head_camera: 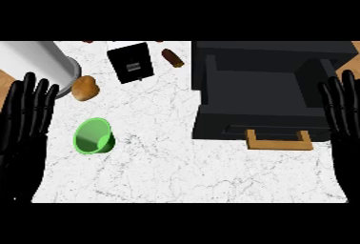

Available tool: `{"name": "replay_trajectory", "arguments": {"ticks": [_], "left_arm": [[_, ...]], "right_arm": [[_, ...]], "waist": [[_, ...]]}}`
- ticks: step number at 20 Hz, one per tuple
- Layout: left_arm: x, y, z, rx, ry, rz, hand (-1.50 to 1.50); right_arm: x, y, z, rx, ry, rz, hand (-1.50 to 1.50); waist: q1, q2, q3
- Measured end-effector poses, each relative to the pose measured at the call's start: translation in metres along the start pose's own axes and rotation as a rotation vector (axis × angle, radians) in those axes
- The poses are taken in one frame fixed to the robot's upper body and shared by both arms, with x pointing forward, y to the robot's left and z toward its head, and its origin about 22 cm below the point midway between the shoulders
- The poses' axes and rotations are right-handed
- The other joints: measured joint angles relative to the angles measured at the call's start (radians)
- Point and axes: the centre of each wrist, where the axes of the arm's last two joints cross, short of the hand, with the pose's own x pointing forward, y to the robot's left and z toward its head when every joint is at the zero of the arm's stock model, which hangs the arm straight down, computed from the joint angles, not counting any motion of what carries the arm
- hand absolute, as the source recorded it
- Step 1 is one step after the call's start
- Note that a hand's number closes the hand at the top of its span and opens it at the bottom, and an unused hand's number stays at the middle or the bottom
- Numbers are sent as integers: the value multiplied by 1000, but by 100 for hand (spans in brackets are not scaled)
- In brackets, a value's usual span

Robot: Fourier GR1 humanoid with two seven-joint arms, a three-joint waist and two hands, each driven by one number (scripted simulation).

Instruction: Pick up the cup, place it into the drawer and close the drawer

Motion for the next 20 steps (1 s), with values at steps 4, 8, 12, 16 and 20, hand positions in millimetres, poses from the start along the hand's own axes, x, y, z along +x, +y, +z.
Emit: {"name": "replay_trajectory", "arguments": {"ticks": [4, 8, 12, 16, 20], "left_arm": [[-12, 15, 2, -60, 5, 55, -150], [-22, 37, 7, -109, 87, 180, -150], [-41, 56, 6, -84, 190, 283, -150], [-61, 77, 7, -75, 238, 318, -150], [-81, 88, 5, -60, 296, 295, -150]], "right_arm": [[2, 2, 1, 2, 2, 1, -150], [-4, 5, 3, 38, 68, -25, -150], [-9, 2, -5, 95, 134, -45, -150], [-17, 5, -13, 109, 155, -52, -150], [-24, 4, -20, 119, 165, -58, -150]], "waist": [[-7, -10, 27], [-3, -13, 37], [-7, -14, 41], [-9, -15, 43], [-11, -16, 43]]}}
